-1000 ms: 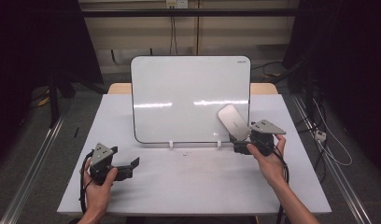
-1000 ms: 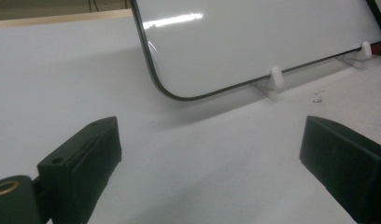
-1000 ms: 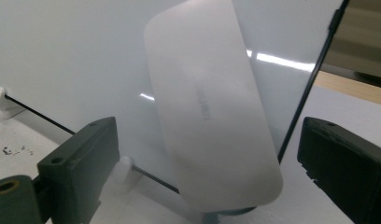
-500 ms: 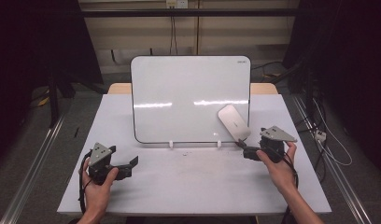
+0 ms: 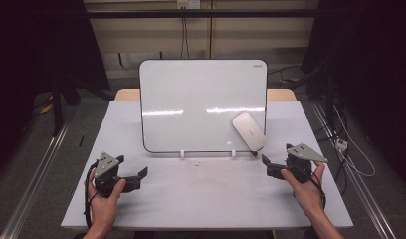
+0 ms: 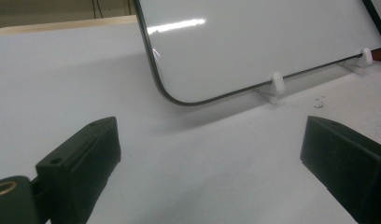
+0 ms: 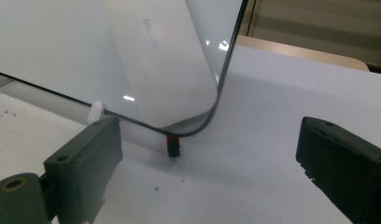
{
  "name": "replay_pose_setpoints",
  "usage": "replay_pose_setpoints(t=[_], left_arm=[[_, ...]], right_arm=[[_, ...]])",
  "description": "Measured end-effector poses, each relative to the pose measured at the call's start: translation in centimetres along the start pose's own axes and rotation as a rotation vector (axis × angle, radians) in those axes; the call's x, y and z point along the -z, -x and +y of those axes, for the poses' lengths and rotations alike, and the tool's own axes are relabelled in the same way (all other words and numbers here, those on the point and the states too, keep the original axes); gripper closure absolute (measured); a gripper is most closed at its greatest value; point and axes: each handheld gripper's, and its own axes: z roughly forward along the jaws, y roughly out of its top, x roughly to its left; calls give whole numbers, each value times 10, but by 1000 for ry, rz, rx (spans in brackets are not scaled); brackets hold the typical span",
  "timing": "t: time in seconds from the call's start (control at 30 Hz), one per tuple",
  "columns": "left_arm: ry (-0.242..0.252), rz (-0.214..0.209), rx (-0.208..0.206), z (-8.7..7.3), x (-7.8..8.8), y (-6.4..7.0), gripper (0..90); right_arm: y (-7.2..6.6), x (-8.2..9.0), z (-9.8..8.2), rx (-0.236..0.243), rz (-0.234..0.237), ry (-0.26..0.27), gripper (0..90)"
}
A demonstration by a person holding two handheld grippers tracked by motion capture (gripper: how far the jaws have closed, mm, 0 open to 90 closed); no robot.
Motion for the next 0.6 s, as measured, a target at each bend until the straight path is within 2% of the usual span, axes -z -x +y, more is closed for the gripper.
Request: replay_pose_setpoints(t=[0.27,0.6], left_arm=[[8,-5,6,0,-1,1,49],[1,-4,-4,0,1,3,49]], right_arm=[[1,7,-11,-14,-6,-10,70],[2,12,-28,-55,4,-24,72]])
